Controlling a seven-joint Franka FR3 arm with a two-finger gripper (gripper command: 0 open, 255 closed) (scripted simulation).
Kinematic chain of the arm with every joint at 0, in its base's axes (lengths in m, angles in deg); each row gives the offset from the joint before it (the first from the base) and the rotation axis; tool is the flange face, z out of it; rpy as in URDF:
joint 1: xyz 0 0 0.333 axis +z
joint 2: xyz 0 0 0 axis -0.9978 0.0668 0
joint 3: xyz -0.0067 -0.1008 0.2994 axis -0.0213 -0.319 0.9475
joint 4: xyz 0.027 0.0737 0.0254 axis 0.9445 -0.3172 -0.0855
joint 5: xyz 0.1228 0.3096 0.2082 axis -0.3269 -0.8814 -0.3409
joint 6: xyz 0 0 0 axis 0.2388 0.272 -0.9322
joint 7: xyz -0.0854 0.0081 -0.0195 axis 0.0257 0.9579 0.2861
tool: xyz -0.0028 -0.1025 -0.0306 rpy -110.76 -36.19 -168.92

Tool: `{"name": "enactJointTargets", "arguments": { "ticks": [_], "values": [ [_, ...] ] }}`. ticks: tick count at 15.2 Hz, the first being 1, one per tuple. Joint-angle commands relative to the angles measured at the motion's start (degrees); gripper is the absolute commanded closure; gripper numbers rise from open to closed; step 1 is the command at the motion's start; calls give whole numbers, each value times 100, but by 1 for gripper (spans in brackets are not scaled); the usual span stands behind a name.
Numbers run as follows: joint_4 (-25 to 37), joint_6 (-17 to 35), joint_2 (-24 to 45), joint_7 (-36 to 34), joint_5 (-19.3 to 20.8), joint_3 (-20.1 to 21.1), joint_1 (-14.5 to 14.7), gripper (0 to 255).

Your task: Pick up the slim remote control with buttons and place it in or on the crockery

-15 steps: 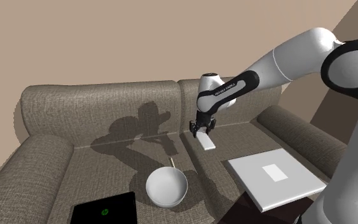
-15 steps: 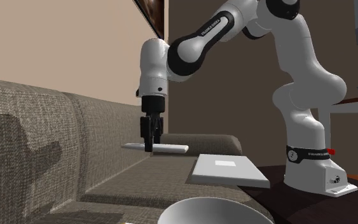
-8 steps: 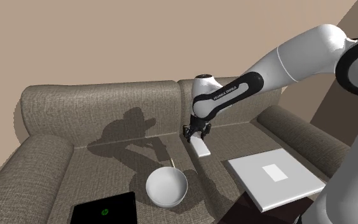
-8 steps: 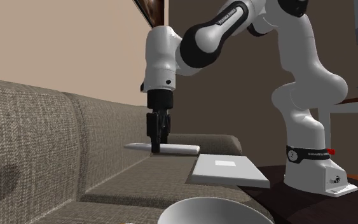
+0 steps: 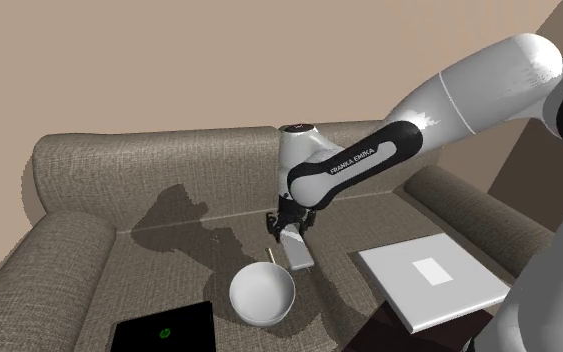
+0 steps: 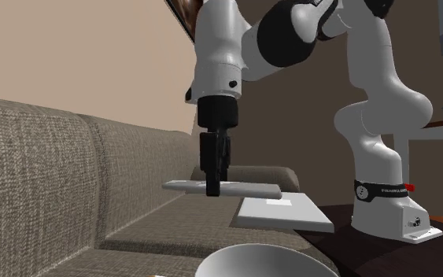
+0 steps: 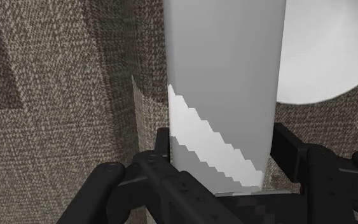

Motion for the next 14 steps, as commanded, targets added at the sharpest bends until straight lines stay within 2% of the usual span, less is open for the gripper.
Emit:
{"name": "enactJointTargets", "arguments": {
  "ticks": [1, 9, 14],
  "values": [
    [-20, 56, 39, -308, 28, 123, 155, 255],
    [297, -52, 280, -1503, 169, 593, 794, 255],
    [200, 301, 549, -1591, 294, 563, 817, 255]
  ]
}}
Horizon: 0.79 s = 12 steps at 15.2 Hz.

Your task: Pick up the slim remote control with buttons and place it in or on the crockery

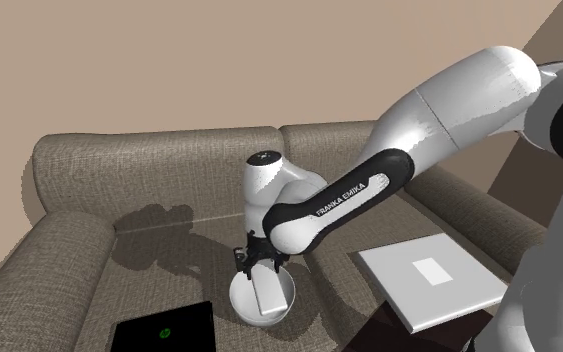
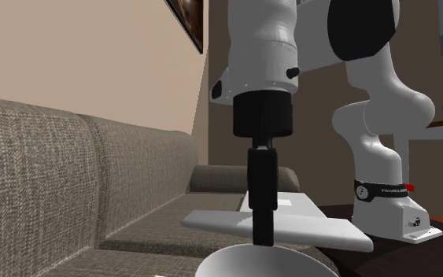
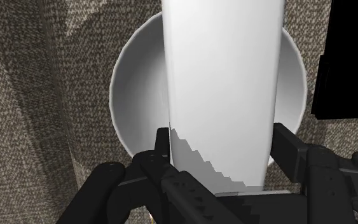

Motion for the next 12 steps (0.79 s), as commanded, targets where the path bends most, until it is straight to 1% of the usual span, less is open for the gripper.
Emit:
{"name": "enactJointTargets", "arguments": {
  "ticks": [1, 9, 12],
  "values": [
    [-19, 125, 108, -37, 51, -14, 10, 255],
    [-95, 650, 577, -199, 281, -100, 70, 255],
    [-95, 650, 577, -199, 281, -101, 70, 255]
  ]
}}
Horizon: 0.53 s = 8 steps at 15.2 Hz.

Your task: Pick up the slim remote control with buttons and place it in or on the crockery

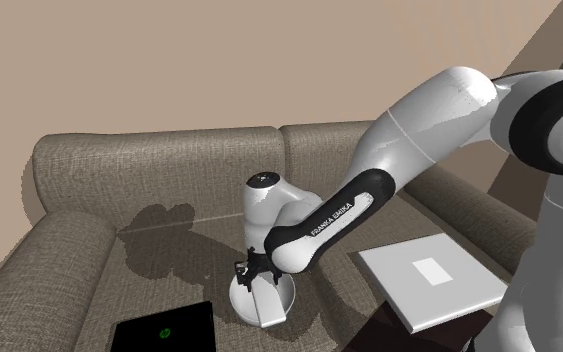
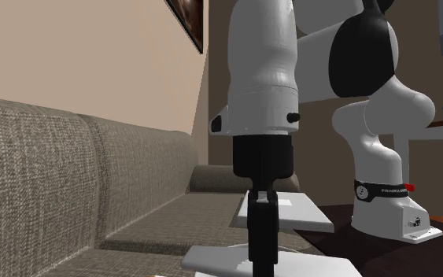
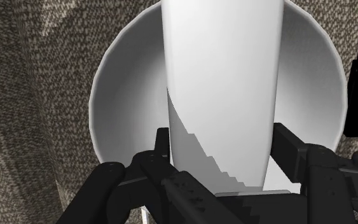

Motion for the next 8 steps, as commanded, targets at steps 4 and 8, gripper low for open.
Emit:
{"name": "enactJointTargets", "arguments": {
  "ticks": [4, 8],
  "values": [
    [1, 8, 6, -4, 4, -1, 2, 255],
    [1, 8, 5, -4, 4, -1, 2, 0]
  ]
}}
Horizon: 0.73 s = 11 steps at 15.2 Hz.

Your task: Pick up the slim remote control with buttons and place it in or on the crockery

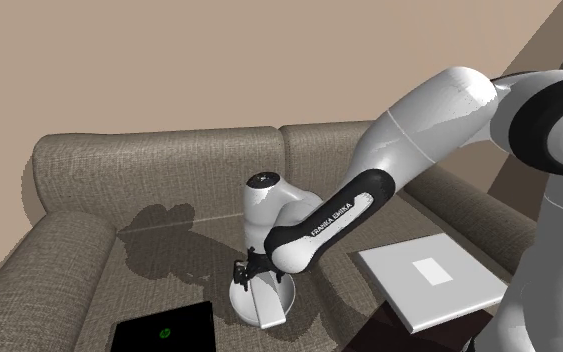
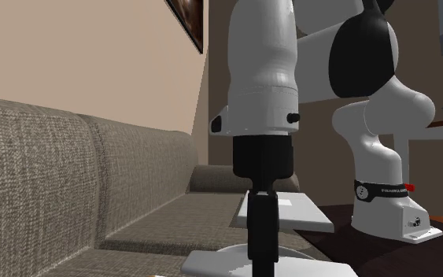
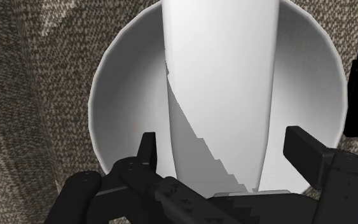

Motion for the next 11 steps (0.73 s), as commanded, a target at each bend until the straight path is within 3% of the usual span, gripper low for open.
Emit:
{"name": "enactJointTargets", "arguments": {
  "ticks": [1, 6, 11],
  "values": [
    [0, 0, 0, 0, 0, 0, 0, 0],
    [110, -648, -563, 188, -272, 109, -75, 0],
    [110, -648, -563, 189, -273, 107, -72, 0]
  ]
}}
